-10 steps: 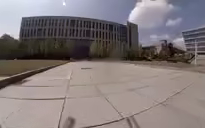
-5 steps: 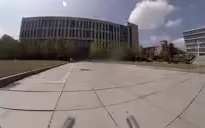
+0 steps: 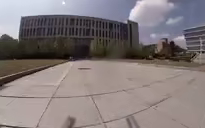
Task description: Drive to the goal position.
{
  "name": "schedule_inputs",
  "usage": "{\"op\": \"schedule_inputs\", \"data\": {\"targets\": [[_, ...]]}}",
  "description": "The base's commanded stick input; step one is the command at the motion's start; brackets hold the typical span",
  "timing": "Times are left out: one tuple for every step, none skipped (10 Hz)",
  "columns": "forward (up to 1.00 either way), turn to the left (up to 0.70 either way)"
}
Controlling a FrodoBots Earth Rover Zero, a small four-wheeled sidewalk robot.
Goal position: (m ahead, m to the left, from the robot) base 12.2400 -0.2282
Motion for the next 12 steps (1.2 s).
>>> {"op": "schedule_inputs", "data": {"targets": [[0.70, 0.05], [0.70, 0.05], [0.70, 0.05], [0.70, 0.05], [0.70, 0.05], [0.70, 0.05], [0.70, 0.05], [0.70, 0.05], [0.70, 0.05], [0.70, 0.05], [0.70, 0.05], [0.70, 0.05]]}}
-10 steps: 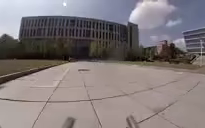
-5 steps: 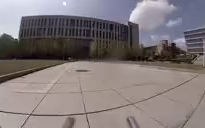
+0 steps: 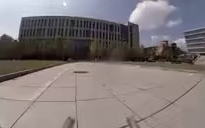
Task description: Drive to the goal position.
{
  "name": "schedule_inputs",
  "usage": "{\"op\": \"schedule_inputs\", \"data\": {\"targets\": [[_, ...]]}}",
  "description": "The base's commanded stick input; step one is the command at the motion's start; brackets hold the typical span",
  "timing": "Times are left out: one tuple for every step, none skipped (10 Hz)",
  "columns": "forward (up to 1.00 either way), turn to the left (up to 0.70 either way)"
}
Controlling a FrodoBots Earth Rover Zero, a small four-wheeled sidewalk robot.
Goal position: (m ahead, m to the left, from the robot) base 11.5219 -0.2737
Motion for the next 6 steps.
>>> {"op": "schedule_inputs", "data": {"targets": [[0.70, 0.05], [0.70, 0.05], [0.70, 0.05], [0.70, 0.05], [0.70, 0.05], [0.70, 0.05]]}}
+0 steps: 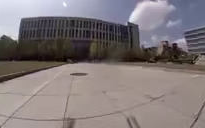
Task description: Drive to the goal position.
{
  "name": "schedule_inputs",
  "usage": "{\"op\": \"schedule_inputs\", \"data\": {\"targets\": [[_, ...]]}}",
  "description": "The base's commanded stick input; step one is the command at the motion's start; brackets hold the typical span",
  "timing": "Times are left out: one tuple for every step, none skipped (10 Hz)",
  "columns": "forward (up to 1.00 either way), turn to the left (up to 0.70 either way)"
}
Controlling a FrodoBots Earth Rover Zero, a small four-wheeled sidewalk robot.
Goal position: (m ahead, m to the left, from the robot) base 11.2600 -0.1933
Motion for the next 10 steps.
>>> {"op": "schedule_inputs", "data": {"targets": [[0.70, 0.05], [0.70, 0.05], [0.70, 0.05], [0.70, 0.05], [0.70, 0.05], [0.70, 0.05], [0.70, 0.05], [0.70, 0.05], [0.70, 0.05], [0.70, 0.05]]}}
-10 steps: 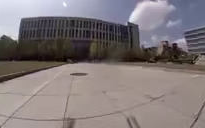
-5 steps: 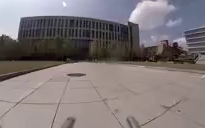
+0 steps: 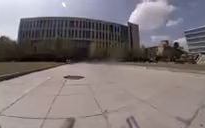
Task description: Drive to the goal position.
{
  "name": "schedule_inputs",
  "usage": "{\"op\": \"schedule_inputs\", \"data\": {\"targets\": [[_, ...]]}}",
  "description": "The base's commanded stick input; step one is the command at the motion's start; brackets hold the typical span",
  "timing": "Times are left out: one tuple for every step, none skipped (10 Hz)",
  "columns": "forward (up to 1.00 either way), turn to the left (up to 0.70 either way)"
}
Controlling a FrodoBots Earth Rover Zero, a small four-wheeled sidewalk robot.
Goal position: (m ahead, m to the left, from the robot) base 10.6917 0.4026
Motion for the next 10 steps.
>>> {"op": "schedule_inputs", "data": {"targets": [[0.70, 0.05], [0.70, 0.05], [0.70, 0.05], [0.70, 0.05], [0.70, 0.05], [0.70, 0.05], [0.70, 0.05], [0.70, 0.05], [0.70, 0.05], [0.70, 0.05]]}}
